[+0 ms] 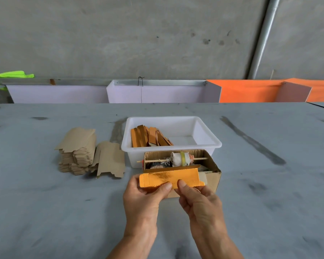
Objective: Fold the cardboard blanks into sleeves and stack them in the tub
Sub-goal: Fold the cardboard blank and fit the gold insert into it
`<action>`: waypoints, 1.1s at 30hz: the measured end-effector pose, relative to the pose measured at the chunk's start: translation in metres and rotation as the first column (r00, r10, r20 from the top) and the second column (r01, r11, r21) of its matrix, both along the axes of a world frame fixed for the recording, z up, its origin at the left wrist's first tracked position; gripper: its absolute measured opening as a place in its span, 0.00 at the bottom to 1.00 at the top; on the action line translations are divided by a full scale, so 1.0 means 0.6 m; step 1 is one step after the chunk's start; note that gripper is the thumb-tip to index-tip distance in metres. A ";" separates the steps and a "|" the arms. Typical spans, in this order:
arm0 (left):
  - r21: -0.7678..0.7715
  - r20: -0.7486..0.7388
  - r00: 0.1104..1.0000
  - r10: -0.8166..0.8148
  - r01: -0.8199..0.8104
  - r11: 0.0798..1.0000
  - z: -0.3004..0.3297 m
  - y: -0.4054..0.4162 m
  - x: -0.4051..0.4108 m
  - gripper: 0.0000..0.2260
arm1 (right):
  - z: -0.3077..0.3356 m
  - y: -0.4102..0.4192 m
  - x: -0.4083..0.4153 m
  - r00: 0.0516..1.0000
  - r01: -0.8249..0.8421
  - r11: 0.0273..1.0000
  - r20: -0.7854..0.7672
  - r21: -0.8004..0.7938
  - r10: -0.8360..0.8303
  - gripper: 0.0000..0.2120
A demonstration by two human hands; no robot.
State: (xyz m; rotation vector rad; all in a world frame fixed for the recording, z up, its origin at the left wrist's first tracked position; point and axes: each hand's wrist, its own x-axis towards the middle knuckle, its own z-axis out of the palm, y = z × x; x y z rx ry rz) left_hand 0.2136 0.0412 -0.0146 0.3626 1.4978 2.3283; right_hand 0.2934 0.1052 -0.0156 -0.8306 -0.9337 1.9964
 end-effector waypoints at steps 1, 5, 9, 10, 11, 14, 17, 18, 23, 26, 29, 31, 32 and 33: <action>0.005 0.000 1.000 -0.008 0.008 1.000 0.001 0.000 -0.003 0.17 | 0.001 0.003 0.001 1.000 -0.002 1.000 -0.004 -0.004 0.002 0.12; 0.037 0.030 0.997 -0.070 0.069 0.997 0.004 -0.004 -0.012 0.12 | 0.007 0.015 0.009 1.000 -0.006 0.999 -0.024 -0.038 0.005 0.02; 0.073 0.030 0.987 -0.156 0.153 0.986 -0.002 -0.012 -0.015 0.05 | 0.005 0.020 0.015 0.997 0.018 0.996 -0.072 -0.083 -0.024 0.07; 0.074 0.028 0.985 -0.173 0.170 0.983 -0.004 -0.014 -0.016 0.04 | 0.004 0.020 0.016 0.996 0.023 0.996 -0.080 -0.087 -0.030 0.08; 0.074 0.027 0.982 -0.186 0.184 0.980 -0.007 -0.016 -0.017 0.04 | 0.004 0.021 0.017 0.996 0.025 0.996 -0.084 -0.087 -0.033 0.09; 0.067 0.041 0.977 -0.210 0.207 0.976 -0.009 -0.017 -0.020 0.06 | 0.002 0.023 0.020 0.995 0.015 0.997 -0.101 -0.074 -0.022 0.10; 0.026 0.040 0.963 -0.266 0.265 0.964 -0.002 -0.016 -0.027 0.07 | 0.001 0.026 0.022 0.996 0.016 1.000 -0.083 -0.021 -0.018 0.10; 0.004 0.026 0.959 -0.281 0.281 0.960 0.000 -0.017 -0.031 0.06 | 0.000 0.028 0.023 0.998 0.012 1.000 -0.064 0.009 -0.011 0.10; -0.025 -0.052 0.952 -0.302 0.301 0.953 0.007 -0.020 -0.039 0.07 | -0.004 0.029 0.026 1.000 -0.010 0.997 0.016 0.079 0.008 0.08; 0.031 -0.069 0.950 -0.306 0.308 0.951 -0.001 -0.018 -0.033 0.08 | -0.004 0.026 0.027 1.000 -0.020 1.000 -0.023 0.022 0.021 0.03; -0.047 -0.261 0.938 -0.227 0.222 0.974 -0.007 -0.020 -0.024 0.05 | 0.000 0.018 0.026 0.996 -0.057 0.997 -0.073 -0.059 0.052 0.10; -0.086 -0.441 0.871 -0.218 0.201 0.976 -0.010 -0.021 -0.020 0.09 | 0.002 0.012 0.026 0.991 -0.102 0.989 -0.095 -0.109 0.092 0.13; -0.112 -0.524 0.825 -0.211 0.179 0.978 -0.011 -0.022 -0.020 0.09 | 0.003 0.009 0.026 0.988 -0.125 0.984 -0.112 -0.126 0.111 0.14; -0.142 -0.600 0.774 -0.205 0.149 0.979 -0.011 -0.023 -0.020 0.08 | 0.004 0.007 0.026 0.984 -0.143 0.980 -0.130 -0.137 0.126 0.15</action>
